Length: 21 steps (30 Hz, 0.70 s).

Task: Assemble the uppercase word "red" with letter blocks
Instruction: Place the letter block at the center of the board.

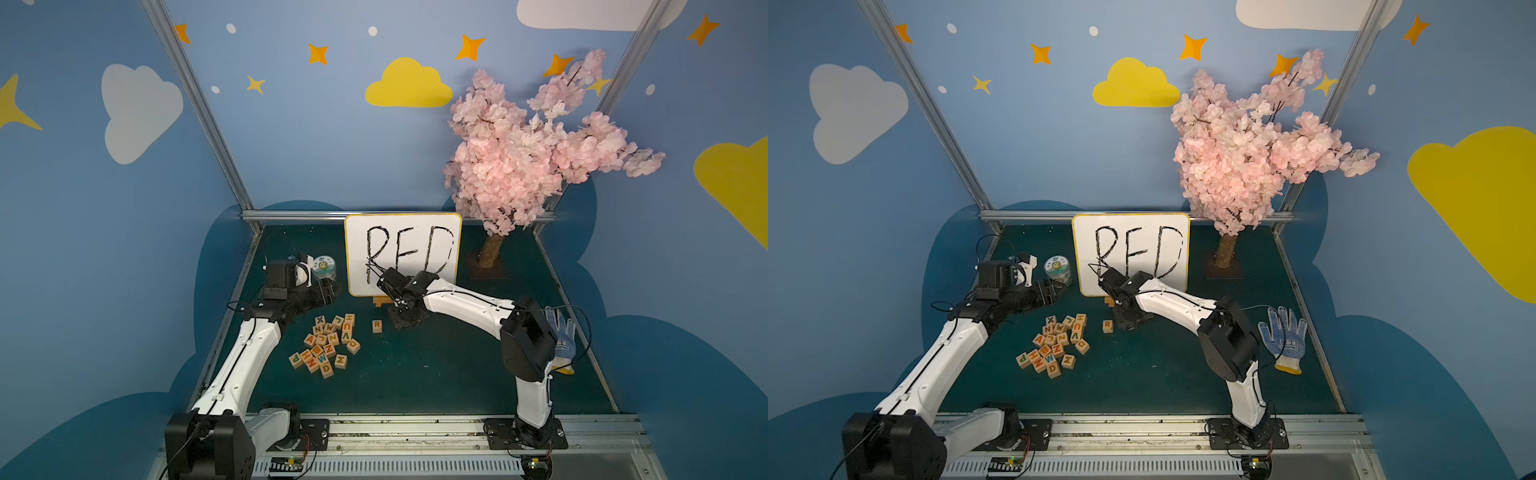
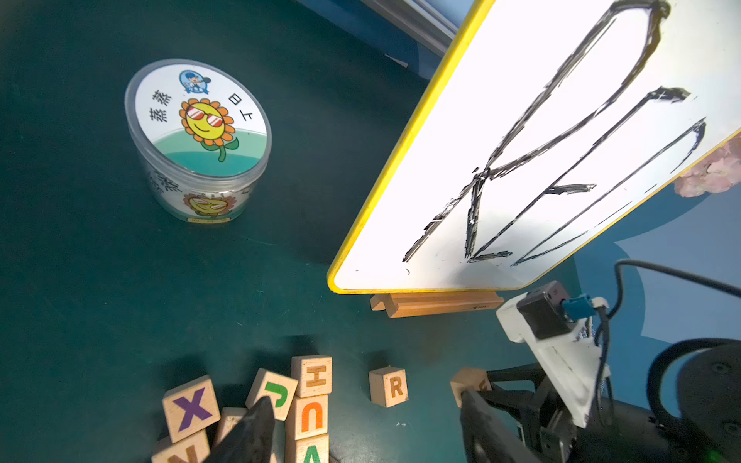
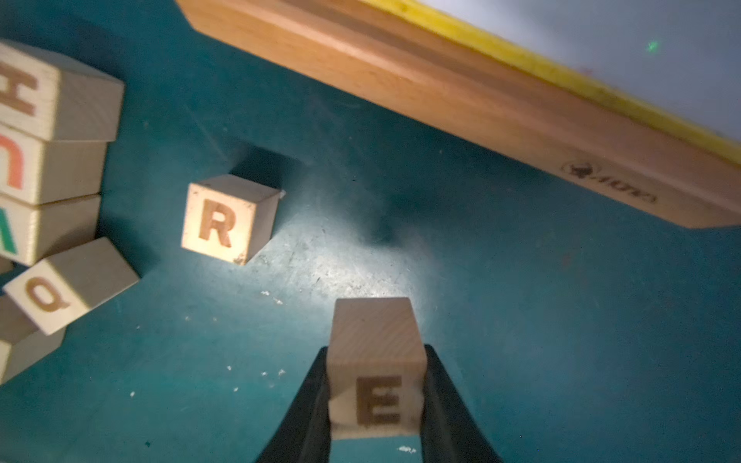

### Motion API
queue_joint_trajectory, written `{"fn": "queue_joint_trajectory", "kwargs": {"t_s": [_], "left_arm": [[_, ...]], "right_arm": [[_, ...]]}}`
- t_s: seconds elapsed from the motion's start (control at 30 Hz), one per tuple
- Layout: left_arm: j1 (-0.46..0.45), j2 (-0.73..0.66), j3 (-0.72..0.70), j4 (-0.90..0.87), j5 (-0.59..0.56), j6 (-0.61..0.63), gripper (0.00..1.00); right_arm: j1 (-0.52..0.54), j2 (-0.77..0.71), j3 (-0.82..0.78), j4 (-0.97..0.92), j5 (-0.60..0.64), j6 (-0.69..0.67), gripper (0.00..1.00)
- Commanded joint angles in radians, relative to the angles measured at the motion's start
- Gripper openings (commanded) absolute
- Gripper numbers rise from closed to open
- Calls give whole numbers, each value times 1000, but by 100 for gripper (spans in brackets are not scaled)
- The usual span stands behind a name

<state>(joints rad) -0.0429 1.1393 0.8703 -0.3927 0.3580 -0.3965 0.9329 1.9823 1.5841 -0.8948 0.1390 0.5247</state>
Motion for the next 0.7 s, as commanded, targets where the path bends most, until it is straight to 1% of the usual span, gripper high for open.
{"fn": "queue_joint_trajectory", "kwargs": {"t_s": [0.0,0.13,0.3,0.67], "left_arm": [[-10,19,-17,18,29,-12,72],[-31,51,-16,25,43,-23,72],[-58,46,-15,17,17,-13,71],[-66,30,-13,12,0,-5,71]], "right_arm": [[-14,31,8,-29,6,111,21],[-20,75,52,-52,-11,150,21],[-26,108,85,-63,2,179,22],[-49,169,127,-65,-16,210,25]]}}
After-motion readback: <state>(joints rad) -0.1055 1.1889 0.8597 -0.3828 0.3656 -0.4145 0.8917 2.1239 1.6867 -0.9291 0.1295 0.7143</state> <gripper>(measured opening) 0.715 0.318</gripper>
